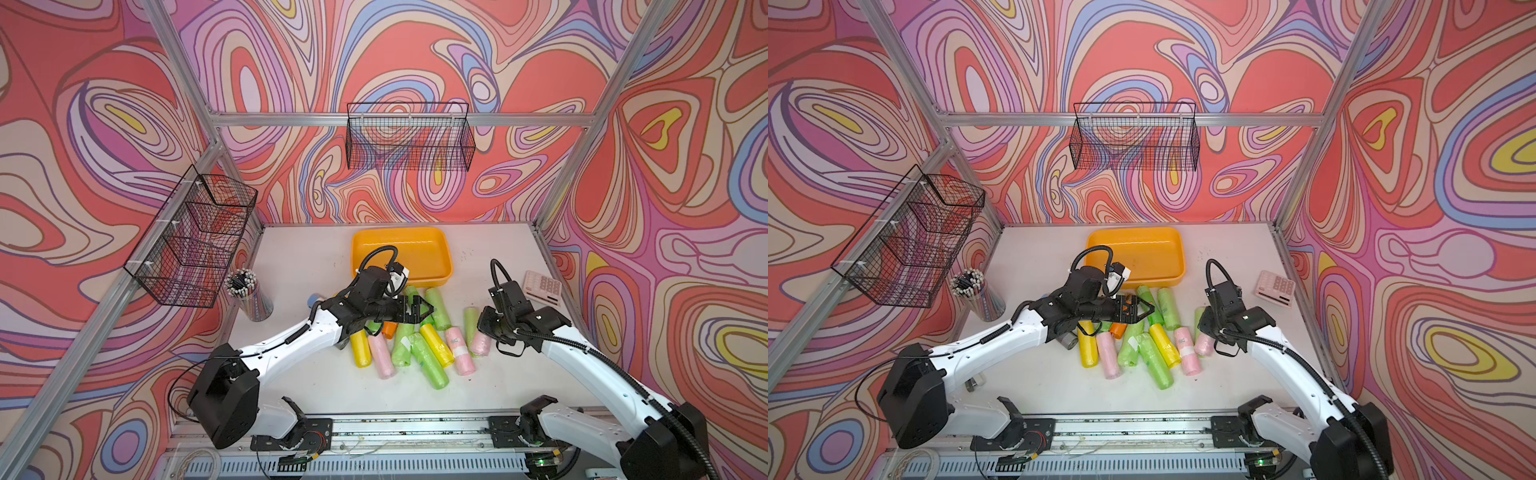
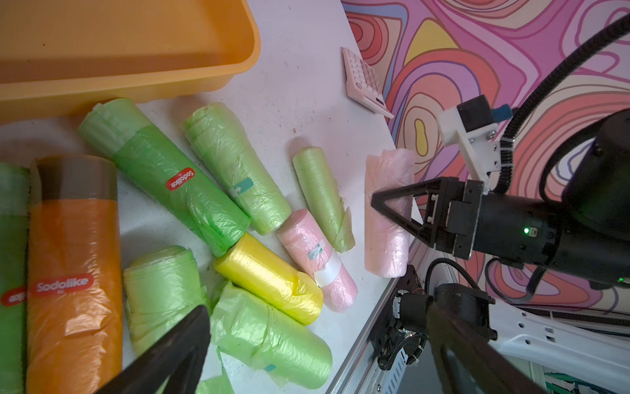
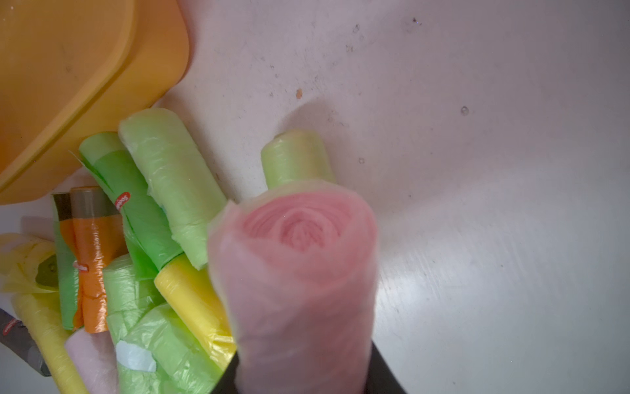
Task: Put the roll of trash bags into the storage box
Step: Place the roll of trash bags in the storage box.
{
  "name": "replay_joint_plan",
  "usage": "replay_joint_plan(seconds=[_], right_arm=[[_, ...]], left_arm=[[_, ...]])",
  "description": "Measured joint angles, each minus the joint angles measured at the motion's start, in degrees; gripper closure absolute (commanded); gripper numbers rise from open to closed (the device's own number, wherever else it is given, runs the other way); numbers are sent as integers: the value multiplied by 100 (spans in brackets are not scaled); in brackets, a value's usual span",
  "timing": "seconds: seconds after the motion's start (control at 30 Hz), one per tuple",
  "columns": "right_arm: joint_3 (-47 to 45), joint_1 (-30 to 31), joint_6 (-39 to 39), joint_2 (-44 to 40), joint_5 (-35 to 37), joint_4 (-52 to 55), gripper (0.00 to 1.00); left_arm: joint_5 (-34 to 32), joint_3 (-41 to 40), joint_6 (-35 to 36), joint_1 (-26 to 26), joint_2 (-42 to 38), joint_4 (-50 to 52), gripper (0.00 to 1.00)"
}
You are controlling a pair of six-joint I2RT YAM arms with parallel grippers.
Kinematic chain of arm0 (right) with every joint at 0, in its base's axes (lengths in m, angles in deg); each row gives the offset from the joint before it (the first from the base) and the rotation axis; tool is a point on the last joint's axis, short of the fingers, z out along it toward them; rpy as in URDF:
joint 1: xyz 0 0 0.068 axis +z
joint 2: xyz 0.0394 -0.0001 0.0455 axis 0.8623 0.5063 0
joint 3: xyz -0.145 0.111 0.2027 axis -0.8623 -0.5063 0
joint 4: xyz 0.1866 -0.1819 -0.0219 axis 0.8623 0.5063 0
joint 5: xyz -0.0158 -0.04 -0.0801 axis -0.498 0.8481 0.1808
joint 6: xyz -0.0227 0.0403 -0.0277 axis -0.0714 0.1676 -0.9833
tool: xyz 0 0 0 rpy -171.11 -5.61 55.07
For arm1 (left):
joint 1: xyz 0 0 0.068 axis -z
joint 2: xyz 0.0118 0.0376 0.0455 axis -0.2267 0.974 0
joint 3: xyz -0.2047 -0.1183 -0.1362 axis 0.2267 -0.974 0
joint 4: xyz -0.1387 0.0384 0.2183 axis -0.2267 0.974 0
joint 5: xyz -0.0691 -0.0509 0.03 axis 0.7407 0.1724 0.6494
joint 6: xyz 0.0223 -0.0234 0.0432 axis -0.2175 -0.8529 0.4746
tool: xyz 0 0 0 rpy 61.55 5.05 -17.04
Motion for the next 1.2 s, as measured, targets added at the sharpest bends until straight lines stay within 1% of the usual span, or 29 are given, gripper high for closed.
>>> replay_joint_plan(seconds=[0.2, 0.5, 0.63, 0.83, 0.97, 1.2], right_arm=[[415, 0, -105, 446, -35, -271, 74], [1034, 0, -201, 1185, -59, -769, 73], [1521, 0, -315, 1674, -48, -1003, 74], [2463, 0, -584, 2409, 101, -1217, 81], [2955, 0, -752, 2863, 247, -1342, 82], [3906, 9, -1012, 3936, 348, -1399, 81]], left_arm=[[-197, 46, 37, 0, -107, 177, 0], [-319, 46, 127, 0, -197, 297, 0], [-433, 46, 192, 0, -271, 363, 0], [-643, 42, 273, 0, -435, 420, 0], [-787, -79, 275, 0, -621, 420, 0], [-1023, -339, 271, 0, -925, 437, 0]])
